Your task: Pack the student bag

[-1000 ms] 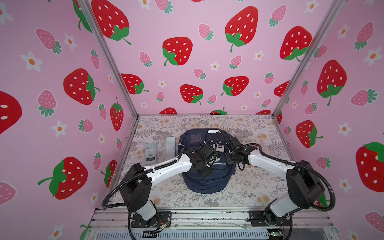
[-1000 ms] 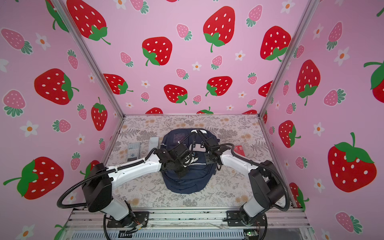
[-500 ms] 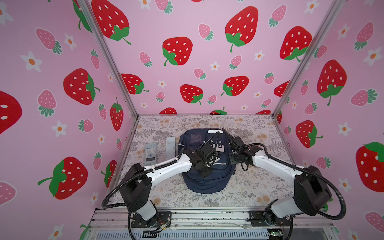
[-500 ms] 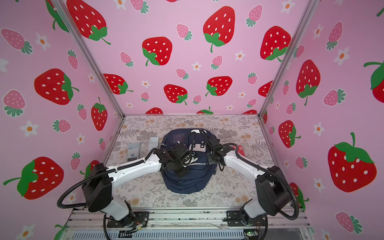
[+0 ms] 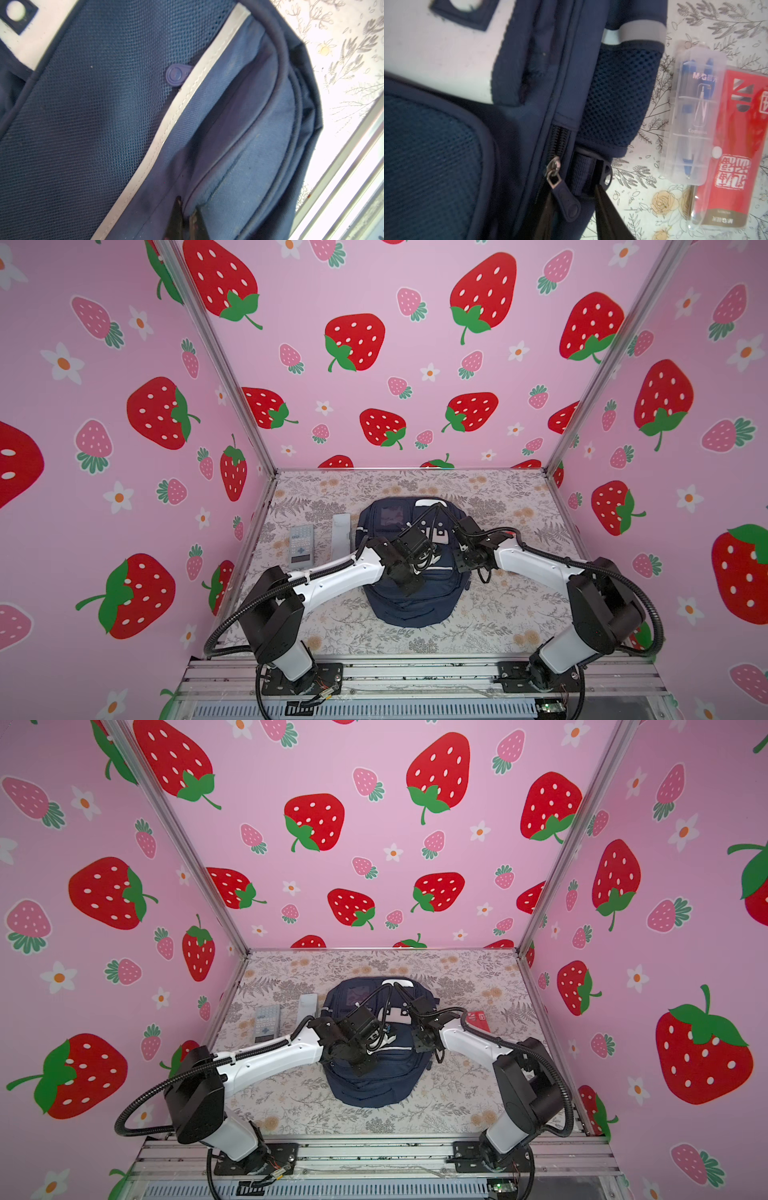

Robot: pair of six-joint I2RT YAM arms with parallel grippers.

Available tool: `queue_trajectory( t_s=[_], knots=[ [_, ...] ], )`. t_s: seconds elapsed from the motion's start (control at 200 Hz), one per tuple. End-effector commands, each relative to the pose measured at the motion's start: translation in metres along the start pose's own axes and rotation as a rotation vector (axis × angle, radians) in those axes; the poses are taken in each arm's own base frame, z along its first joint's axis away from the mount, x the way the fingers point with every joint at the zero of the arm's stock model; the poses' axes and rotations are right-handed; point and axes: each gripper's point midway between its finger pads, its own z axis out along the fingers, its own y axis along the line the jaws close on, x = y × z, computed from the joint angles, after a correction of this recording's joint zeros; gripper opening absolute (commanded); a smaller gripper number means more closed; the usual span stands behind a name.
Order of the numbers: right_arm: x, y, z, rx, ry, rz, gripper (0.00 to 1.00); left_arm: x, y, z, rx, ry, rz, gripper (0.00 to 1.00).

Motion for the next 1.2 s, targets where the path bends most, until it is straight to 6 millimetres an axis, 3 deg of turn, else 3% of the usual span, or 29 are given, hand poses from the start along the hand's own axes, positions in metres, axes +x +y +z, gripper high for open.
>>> queue_trajectory(
  t_s=[0.0, 0.295, 0.56, 0.705, 0.93, 1.055, 1.196],
  knots=[
    [0.007, -0.002, 0.010, 0.019, 0.022, -0.025, 0.31, 0.001, 0.001, 0.000, 0.009, 0.030, -0.003, 0.00],
    [0.002, -0.005, 0.009, 0.041, 0.009, -0.017, 0.13, 0.001, 0.002, 0.000, 0.004, 0.029, -0.004, 0.00],
    [0.003, -0.007, -0.020, 0.041, -0.007, -0.005, 0.05, -0.002, 0.011, 0.001, -0.043, 0.020, -0.045, 0.00],
    [0.020, 0.002, -0.036, 0.027, 0.026, -0.002, 0.05, -0.008, 0.030, -0.003, -0.098, -0.018, -0.138, 0.00],
    [0.051, 0.009, -0.049, -0.015, 0.078, 0.002, 0.03, -0.020, 0.055, -0.028, -0.105, -0.163, -0.292, 0.00],
    [0.056, 0.019, -0.057, -0.076, 0.080, 0.009, 0.04, -0.024, 0.055, -0.034, -0.095, -0.203, -0.306, 0.00],
    [0.059, 0.055, -0.071, -0.225, 0.059, -0.024, 0.00, -0.027, 0.053, -0.033, -0.079, -0.219, -0.324, 0.00]
  ],
)
